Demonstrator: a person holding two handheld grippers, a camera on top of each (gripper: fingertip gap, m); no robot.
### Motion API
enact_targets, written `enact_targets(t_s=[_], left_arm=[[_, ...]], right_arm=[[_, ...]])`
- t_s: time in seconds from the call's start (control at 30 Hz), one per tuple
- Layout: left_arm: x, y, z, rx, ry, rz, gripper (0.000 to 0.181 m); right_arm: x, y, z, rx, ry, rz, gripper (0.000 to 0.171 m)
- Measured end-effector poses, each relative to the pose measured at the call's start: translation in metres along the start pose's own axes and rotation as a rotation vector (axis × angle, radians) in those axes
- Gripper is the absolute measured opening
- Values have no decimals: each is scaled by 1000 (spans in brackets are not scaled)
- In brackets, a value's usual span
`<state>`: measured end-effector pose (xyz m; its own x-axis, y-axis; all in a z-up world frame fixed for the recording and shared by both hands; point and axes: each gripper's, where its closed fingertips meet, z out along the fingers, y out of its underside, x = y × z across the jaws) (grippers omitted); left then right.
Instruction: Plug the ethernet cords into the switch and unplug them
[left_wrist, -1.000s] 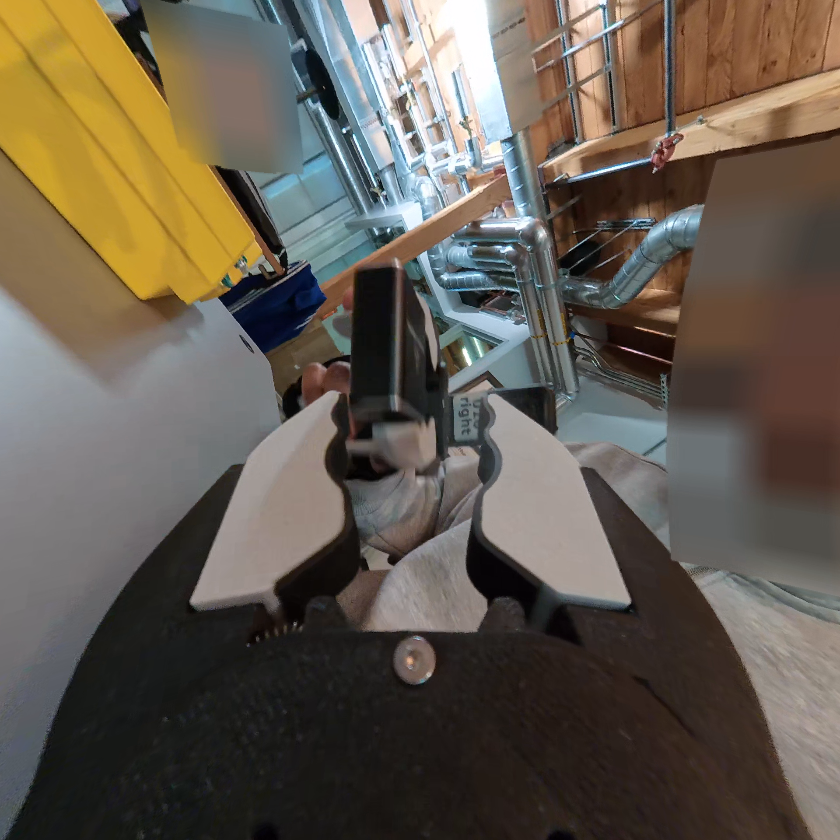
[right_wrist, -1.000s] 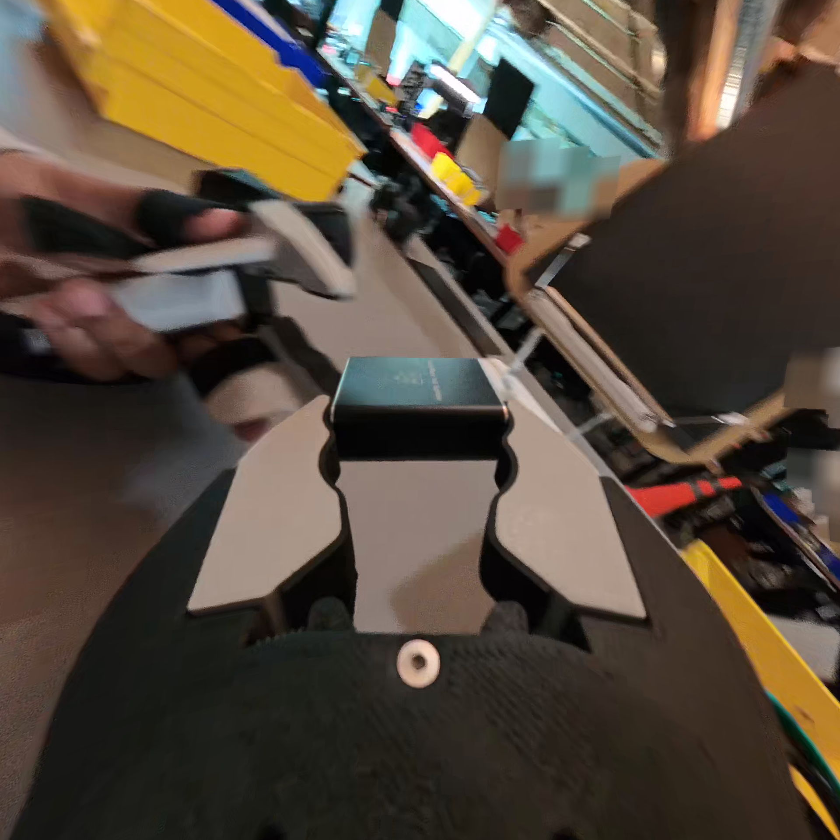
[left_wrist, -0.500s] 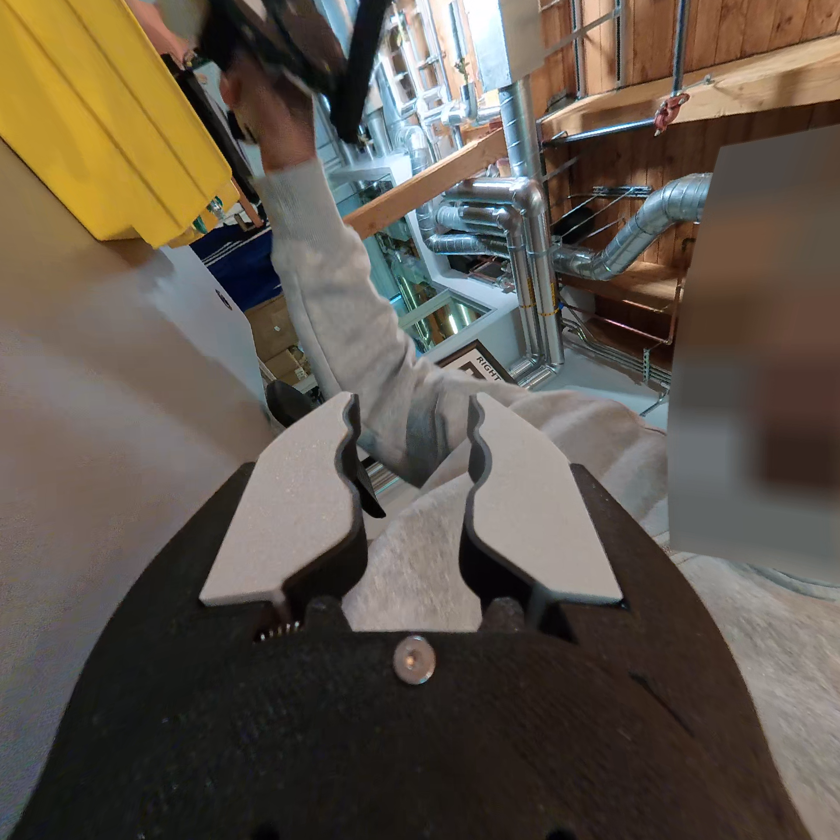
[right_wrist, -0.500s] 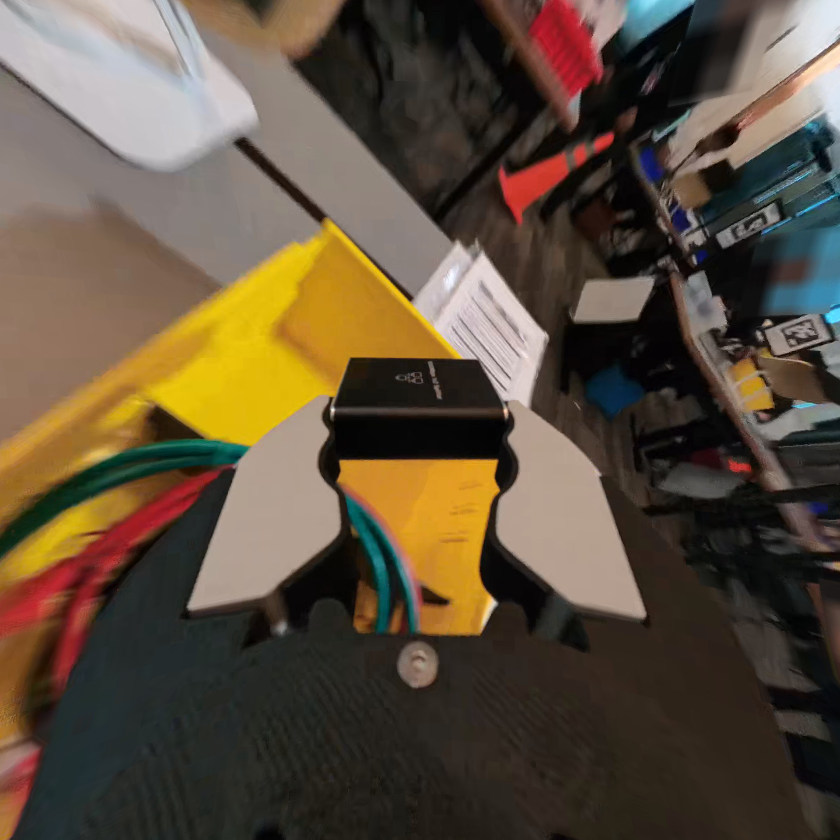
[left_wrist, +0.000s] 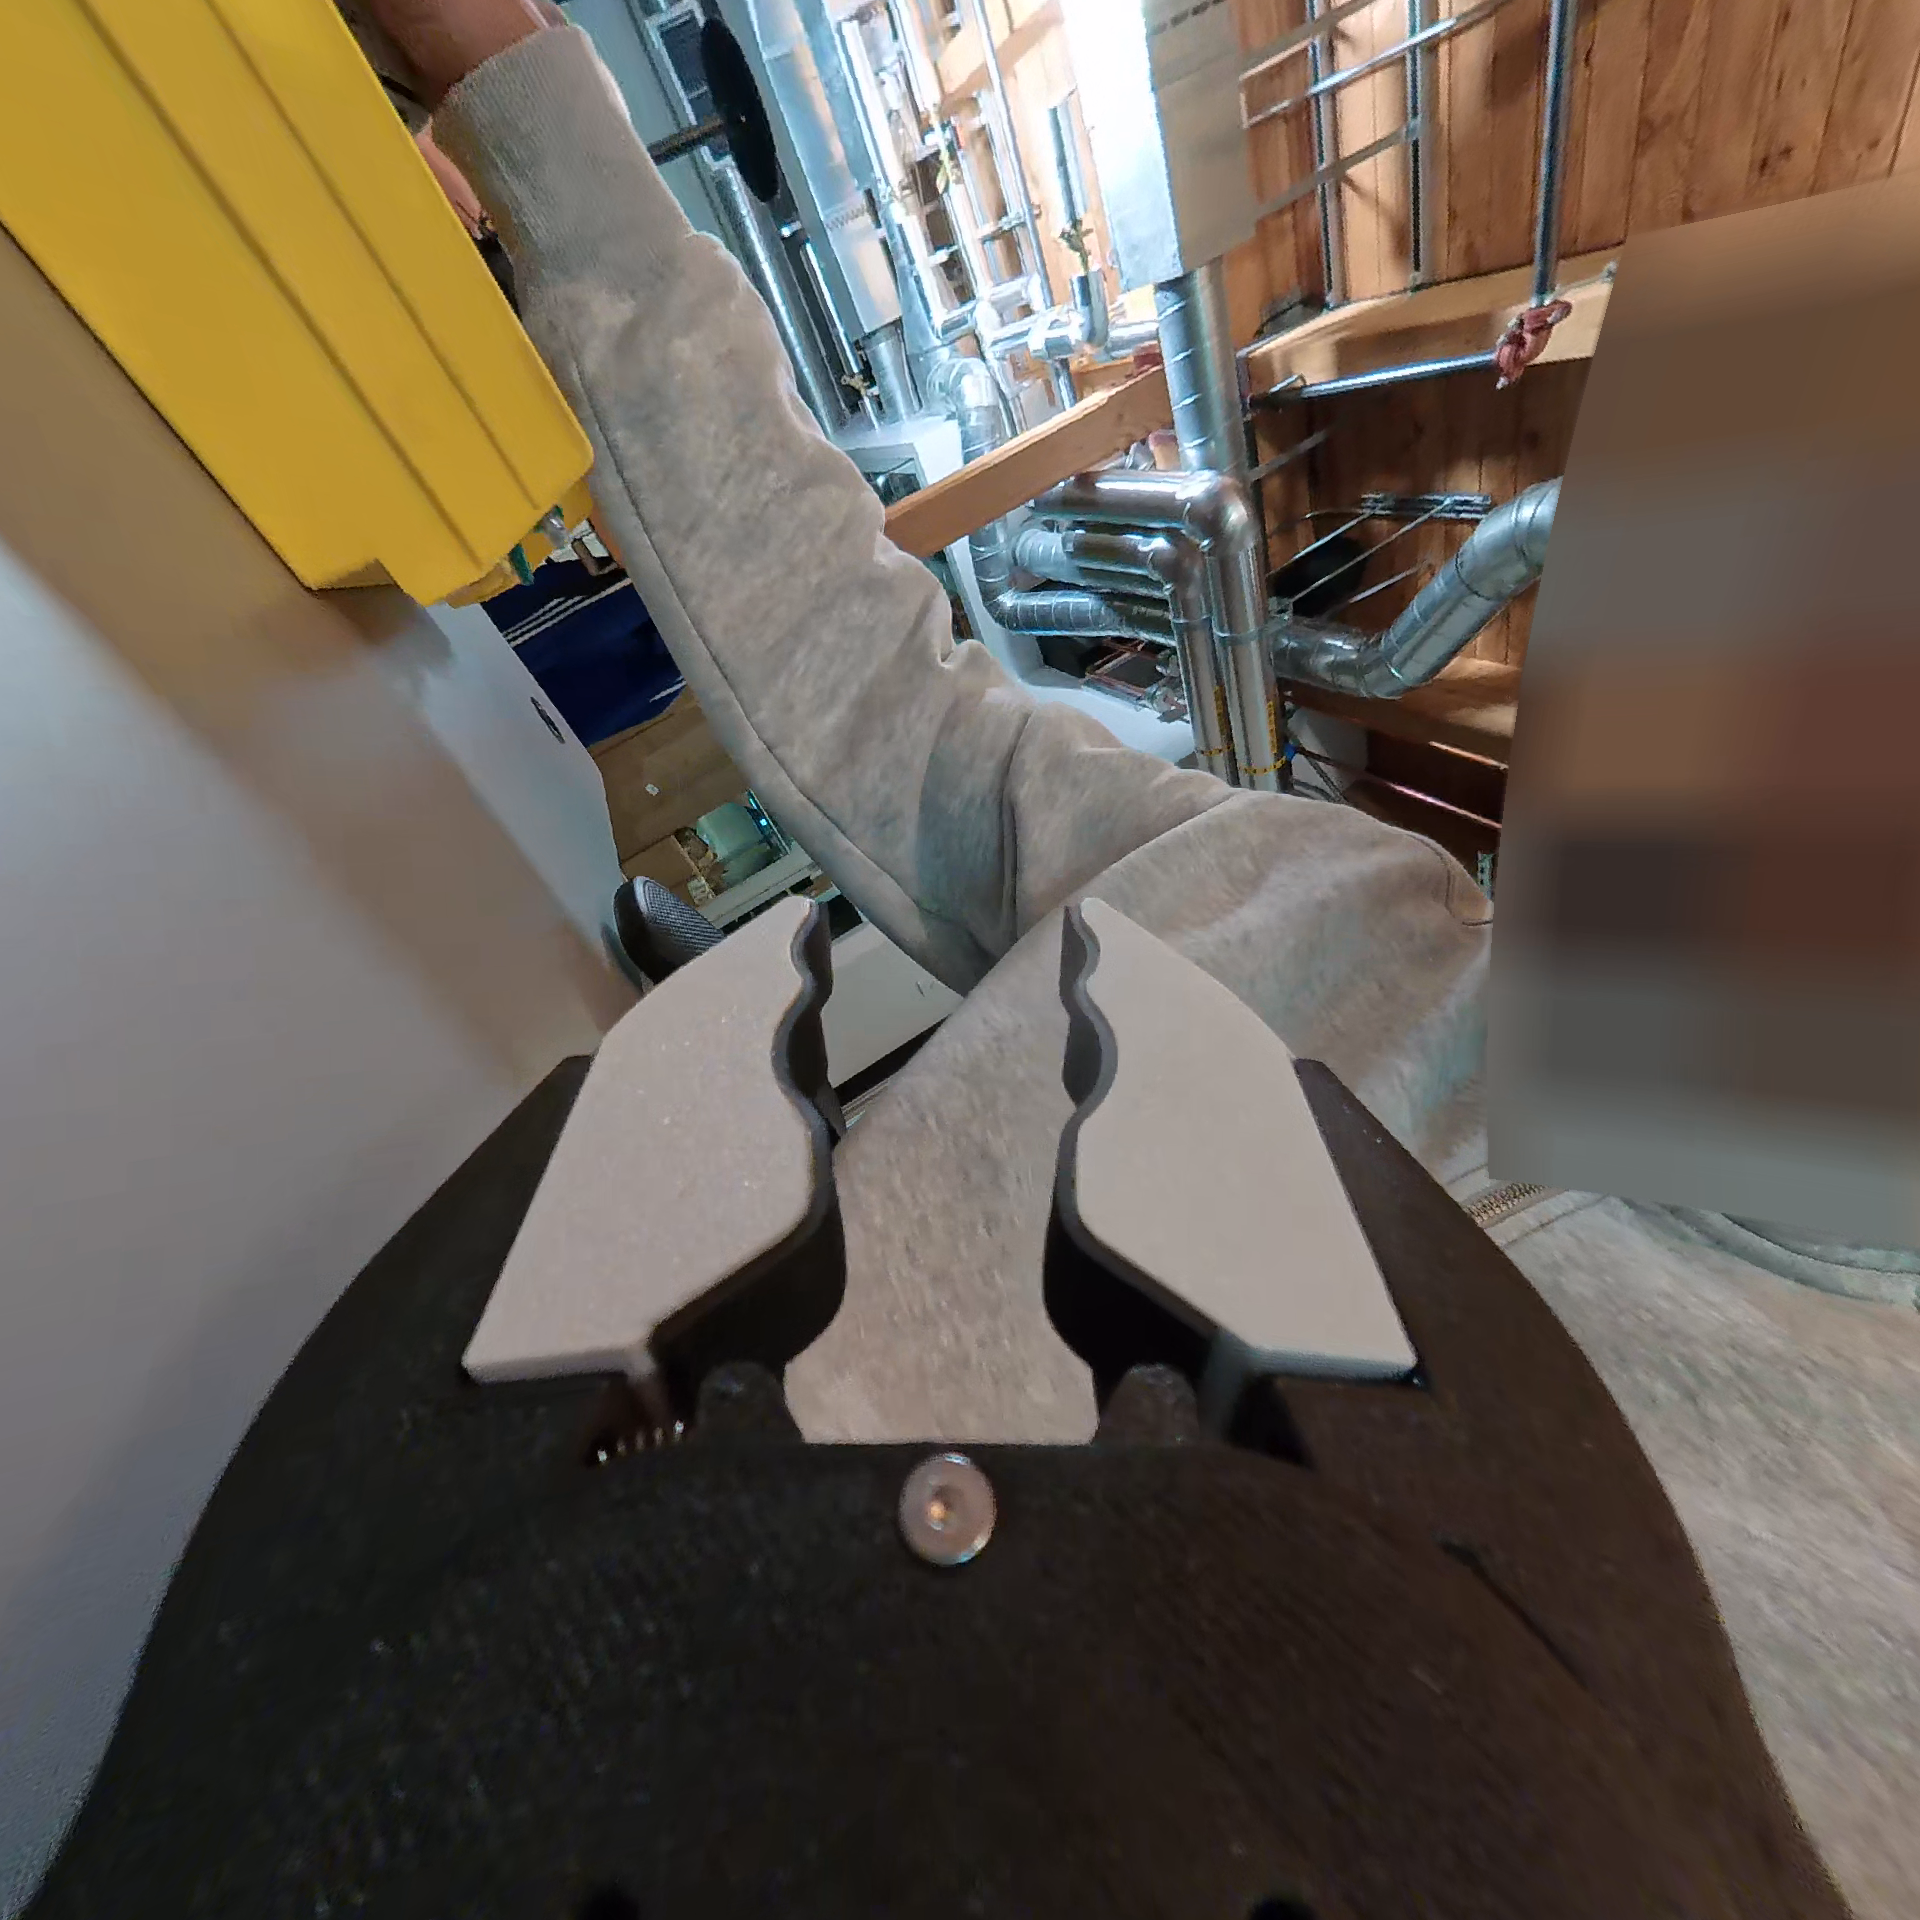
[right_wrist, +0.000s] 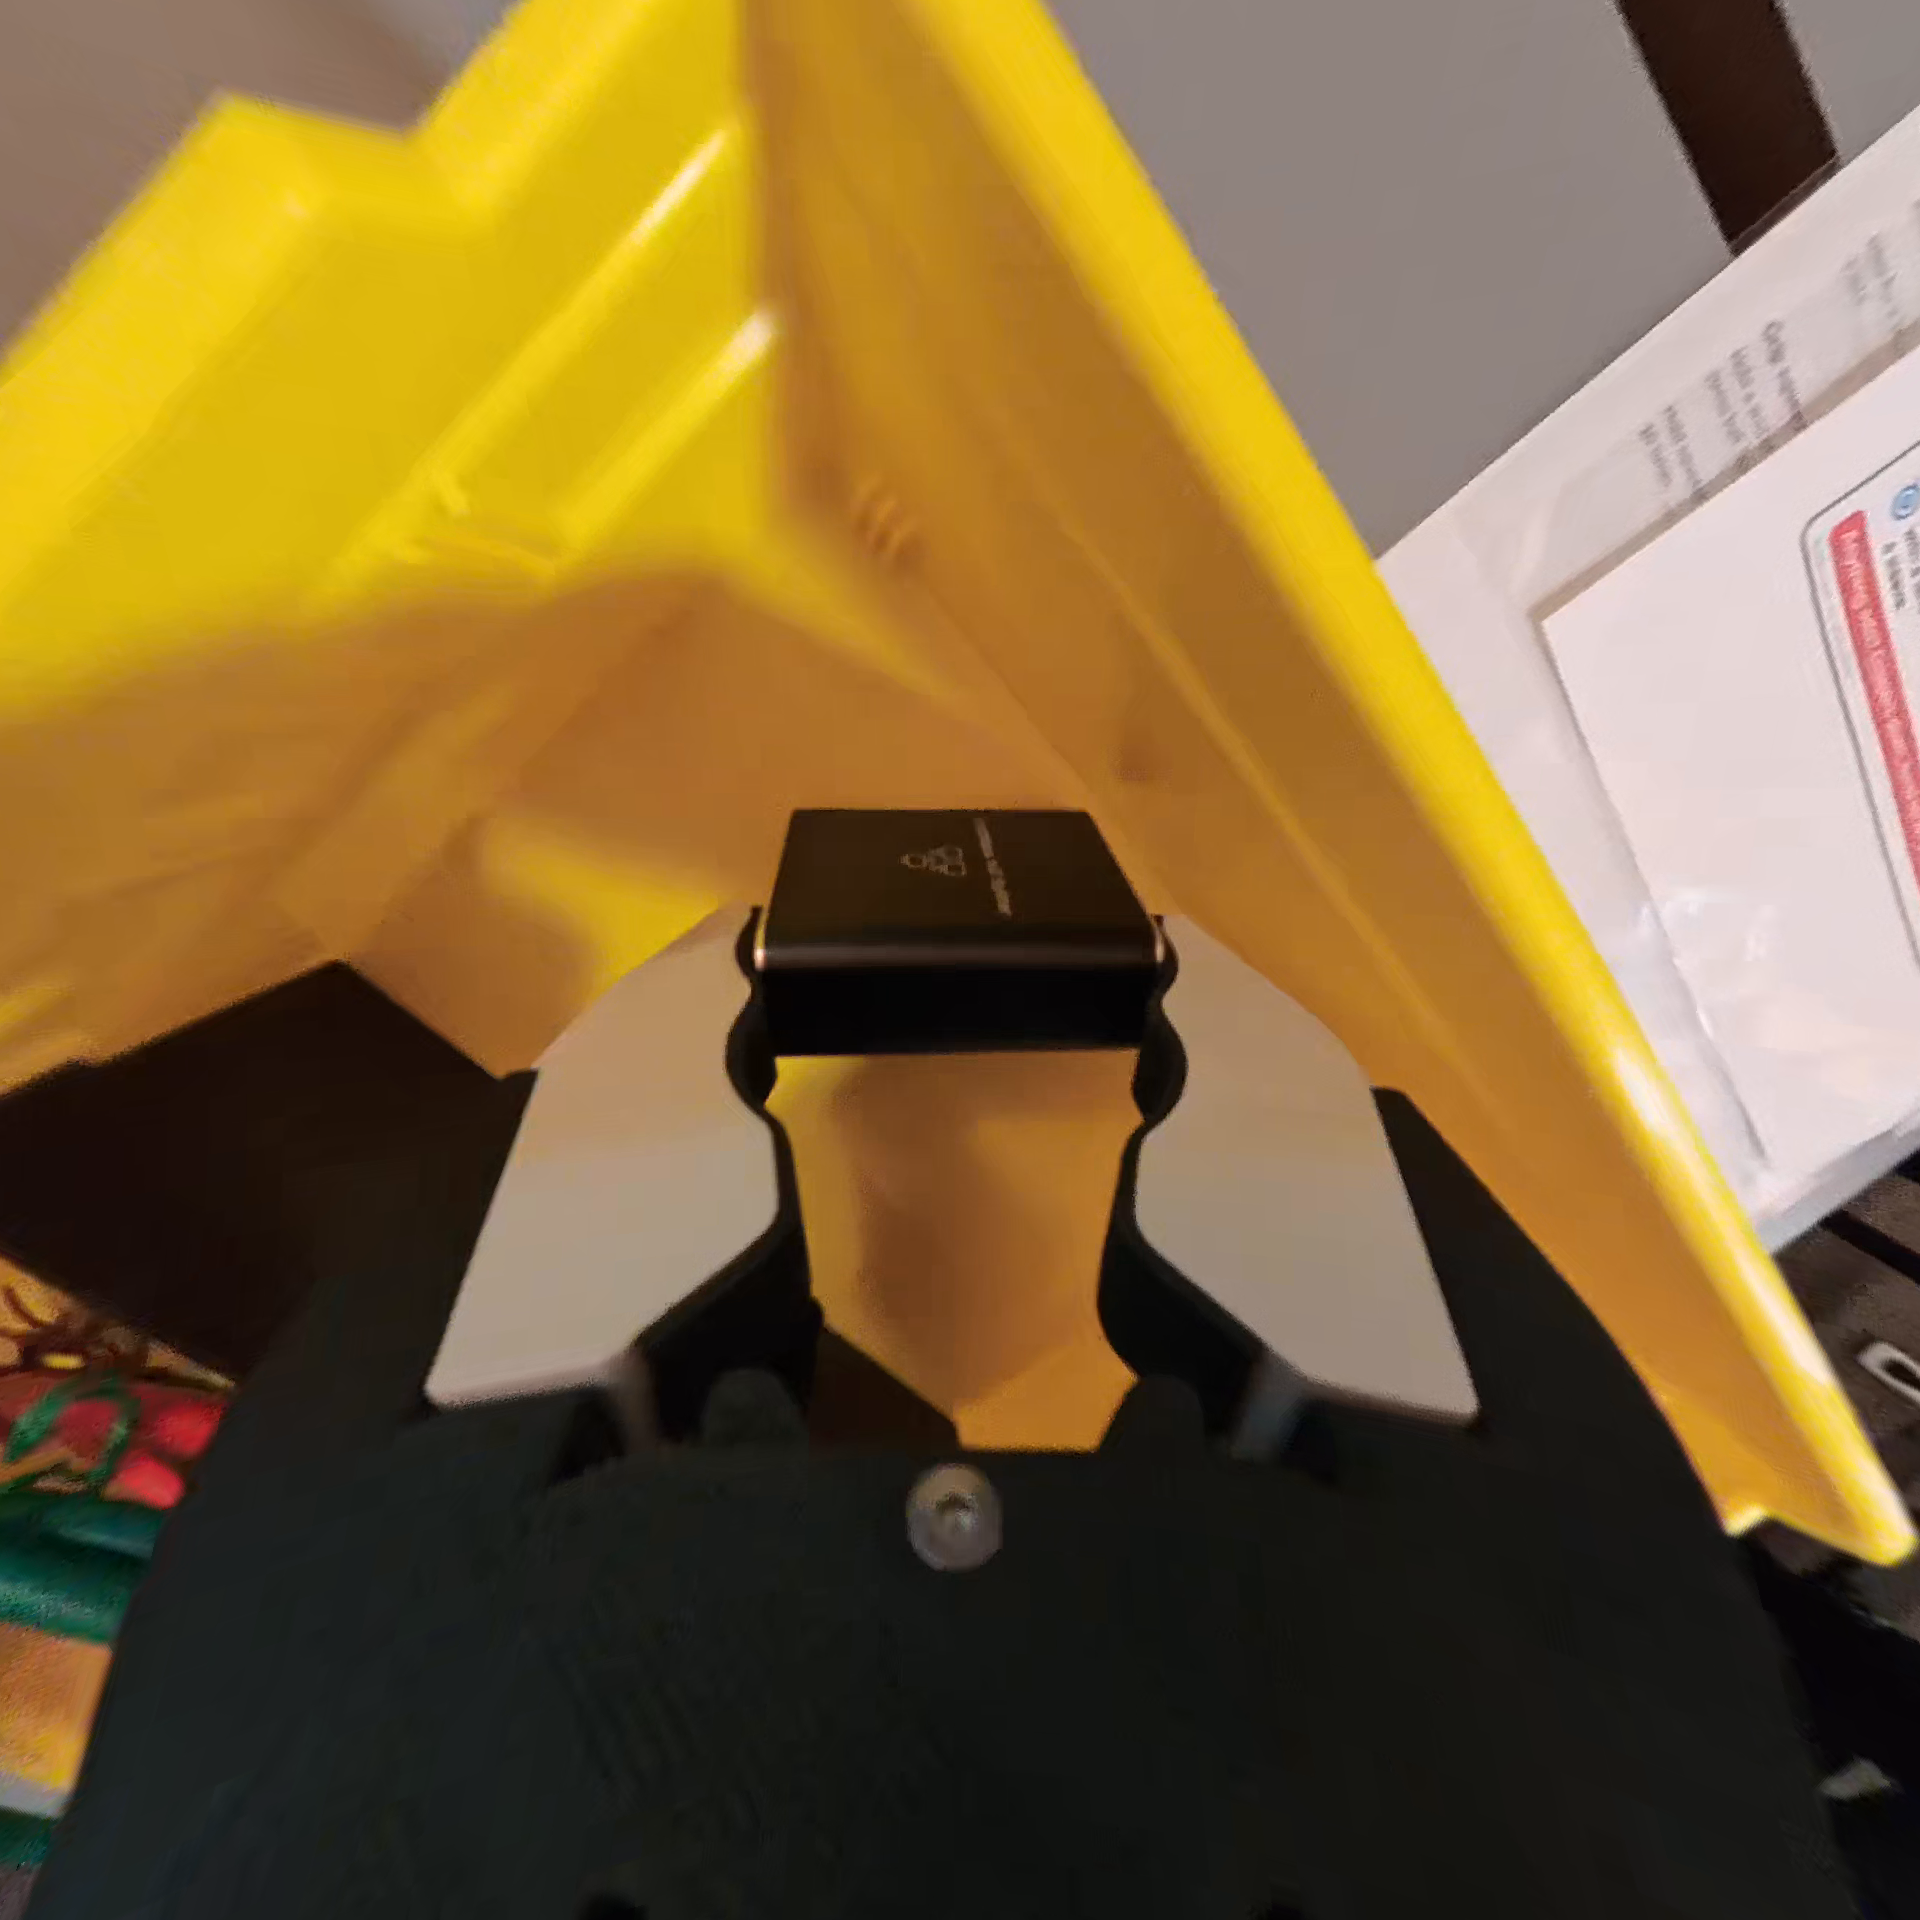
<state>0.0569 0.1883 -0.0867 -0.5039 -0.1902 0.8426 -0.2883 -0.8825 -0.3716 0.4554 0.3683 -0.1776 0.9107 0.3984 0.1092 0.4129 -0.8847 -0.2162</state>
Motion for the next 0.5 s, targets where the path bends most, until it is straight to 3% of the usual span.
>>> enact_targets(t_s=[0.17,0.27,0.4,0.5], left_arm=[[-5,-5,-1,18,-1,-29,42],[-8,-9,-3,27,-19,-13,42],[-8,-10,-3,30,-31,5,42],[-10,-11,-3,30,-45,7,42]], right_arm=[[19,25,-5,-147,97,-24,74],[18,32,-30,-137,155,-37,83],[20,30,-96,25,384,-47,77],[-14,6,-153,369,429,-68,73]])
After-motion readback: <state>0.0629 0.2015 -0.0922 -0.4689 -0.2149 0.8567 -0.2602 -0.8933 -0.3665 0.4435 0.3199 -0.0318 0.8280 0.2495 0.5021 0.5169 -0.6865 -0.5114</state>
